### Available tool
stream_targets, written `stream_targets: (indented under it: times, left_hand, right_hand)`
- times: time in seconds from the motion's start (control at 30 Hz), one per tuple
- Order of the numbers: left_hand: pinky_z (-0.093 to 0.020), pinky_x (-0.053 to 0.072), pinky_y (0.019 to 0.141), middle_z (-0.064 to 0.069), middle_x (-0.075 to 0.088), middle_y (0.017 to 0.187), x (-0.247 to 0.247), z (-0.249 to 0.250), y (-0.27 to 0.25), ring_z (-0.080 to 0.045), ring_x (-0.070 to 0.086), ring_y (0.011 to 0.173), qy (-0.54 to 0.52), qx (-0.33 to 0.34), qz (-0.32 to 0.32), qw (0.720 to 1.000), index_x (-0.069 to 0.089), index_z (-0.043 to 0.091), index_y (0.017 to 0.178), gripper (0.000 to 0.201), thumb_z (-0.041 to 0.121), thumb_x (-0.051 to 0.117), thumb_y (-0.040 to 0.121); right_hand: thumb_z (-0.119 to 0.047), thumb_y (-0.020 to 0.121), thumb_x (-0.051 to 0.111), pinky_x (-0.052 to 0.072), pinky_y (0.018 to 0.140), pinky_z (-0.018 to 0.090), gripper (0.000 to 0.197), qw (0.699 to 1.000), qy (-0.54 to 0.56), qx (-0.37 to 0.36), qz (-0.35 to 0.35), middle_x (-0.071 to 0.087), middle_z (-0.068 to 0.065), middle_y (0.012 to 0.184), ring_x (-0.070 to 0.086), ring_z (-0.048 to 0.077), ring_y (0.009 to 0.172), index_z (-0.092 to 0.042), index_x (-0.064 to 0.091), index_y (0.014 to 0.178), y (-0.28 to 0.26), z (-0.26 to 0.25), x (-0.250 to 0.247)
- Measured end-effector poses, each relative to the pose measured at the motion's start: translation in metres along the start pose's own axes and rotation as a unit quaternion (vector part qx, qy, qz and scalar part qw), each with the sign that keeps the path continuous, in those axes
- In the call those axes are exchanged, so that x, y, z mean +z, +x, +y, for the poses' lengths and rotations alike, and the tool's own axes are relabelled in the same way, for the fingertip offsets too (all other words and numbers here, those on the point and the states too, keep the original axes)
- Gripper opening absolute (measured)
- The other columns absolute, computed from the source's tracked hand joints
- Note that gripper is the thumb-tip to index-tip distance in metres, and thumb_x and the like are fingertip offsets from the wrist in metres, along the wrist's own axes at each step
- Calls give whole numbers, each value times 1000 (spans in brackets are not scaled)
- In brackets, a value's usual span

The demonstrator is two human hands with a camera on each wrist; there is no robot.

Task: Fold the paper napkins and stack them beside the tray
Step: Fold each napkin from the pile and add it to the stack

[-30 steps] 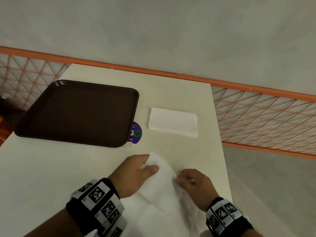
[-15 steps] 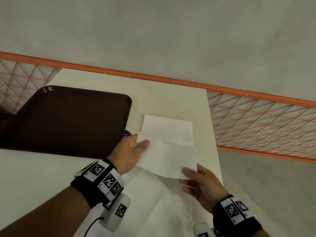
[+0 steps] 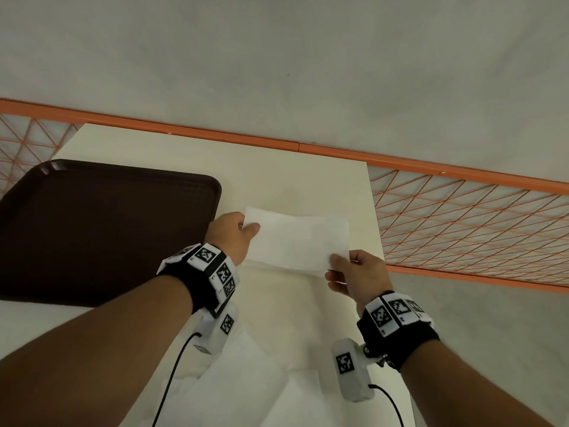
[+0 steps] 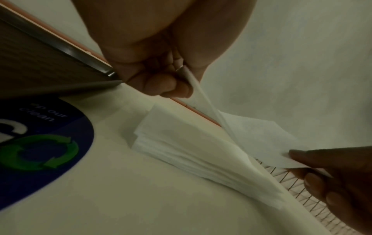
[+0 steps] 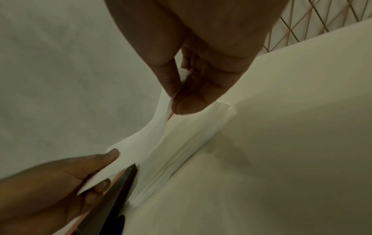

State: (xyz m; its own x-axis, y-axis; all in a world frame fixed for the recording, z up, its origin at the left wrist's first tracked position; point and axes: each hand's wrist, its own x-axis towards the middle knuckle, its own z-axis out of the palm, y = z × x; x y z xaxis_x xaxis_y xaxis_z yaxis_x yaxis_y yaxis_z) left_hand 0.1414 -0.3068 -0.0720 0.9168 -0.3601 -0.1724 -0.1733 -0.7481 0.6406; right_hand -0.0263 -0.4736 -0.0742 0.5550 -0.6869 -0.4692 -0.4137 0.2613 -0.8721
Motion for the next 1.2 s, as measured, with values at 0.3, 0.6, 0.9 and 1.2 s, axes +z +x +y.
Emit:
stream_targets:
  times: [0.3,0.6,0.9,1.2]
  left_hand:
    - [-30,36,61,-6,55,78,23,-7,26,-24,51,72,68,-26,-22,997,48,12,75,33,38,56,93]
    - [-28,30,51,-4,55,84,23,-10,32,-22,49,70,112,-61,-28,991,54,11,87,32,42,53,94]
    - [-32,41,62,-7,59,91,19,-6,32,-27,55,77,149,-54,-31,987,55,10,89,35,44,52,94]
    - [-39,53,78,-9,62,102,18,-3,31,-30,62,94,180,-68,-69,979,58,12,100,37,48,55,92]
  right_hand:
    - [-30,86,66,61,66,40,23,980,-187,-20,60,70,8,63,66,22,57,-8,65,77,28,11,7]
    - [-46,84,66,52,70,32,32,941,-330,-23,74,66,1,76,62,23,76,-16,61,76,35,14,8]
    - [-49,84,64,42,65,27,31,929,-359,-22,81,64,-1,77,59,21,74,-20,59,76,37,11,9]
    - [-49,81,65,43,65,28,30,920,-382,-2,87,64,0,79,59,20,72,-20,59,78,40,14,6]
